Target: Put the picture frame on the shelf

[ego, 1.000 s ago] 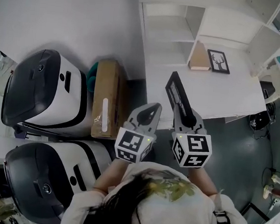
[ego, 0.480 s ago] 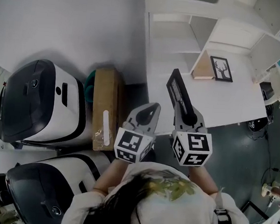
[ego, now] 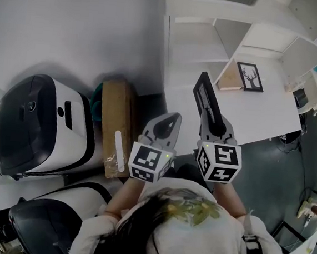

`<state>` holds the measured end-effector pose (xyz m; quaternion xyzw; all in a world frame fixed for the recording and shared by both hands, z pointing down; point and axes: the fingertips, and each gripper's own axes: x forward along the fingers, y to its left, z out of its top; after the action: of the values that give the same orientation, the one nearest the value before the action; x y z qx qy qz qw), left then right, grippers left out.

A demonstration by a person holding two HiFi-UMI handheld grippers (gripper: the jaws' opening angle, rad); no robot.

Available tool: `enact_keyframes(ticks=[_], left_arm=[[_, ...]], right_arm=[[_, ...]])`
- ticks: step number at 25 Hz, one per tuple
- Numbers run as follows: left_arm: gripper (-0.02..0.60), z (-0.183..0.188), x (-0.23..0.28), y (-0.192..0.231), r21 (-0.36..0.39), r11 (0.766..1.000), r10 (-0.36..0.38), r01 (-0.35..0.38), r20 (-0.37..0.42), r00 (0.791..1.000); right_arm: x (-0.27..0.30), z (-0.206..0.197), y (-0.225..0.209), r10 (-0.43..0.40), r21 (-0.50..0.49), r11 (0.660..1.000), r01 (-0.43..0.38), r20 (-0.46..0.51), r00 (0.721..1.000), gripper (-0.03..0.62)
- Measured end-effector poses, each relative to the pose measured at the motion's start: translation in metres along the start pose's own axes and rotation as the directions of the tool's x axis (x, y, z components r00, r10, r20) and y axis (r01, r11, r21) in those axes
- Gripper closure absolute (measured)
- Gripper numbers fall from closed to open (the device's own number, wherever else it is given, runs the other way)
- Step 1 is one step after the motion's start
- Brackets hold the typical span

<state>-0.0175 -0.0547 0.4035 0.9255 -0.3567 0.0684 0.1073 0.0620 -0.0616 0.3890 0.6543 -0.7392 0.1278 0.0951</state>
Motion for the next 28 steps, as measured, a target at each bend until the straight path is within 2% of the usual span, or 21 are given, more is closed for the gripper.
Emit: enact_keyframes(ticks=[9,28], left_arm=[[0.551,0.010,0.015,0.022,0.005,1.000,-0.004,0.003,0.023,1.000],[0.551,0.011,0.050,0.062,-0.004,1.000,-0.004,0.004,-0.012,1.000]], right_arm=[[0.030,0.011,-0.005,-0.019,-0.016,1.000,0.019,0.012,1.000,0.557],[0.091,0.017,-0.032,-0.078,-0.019,0.997,0.078,-0.008,0.997,0.557]])
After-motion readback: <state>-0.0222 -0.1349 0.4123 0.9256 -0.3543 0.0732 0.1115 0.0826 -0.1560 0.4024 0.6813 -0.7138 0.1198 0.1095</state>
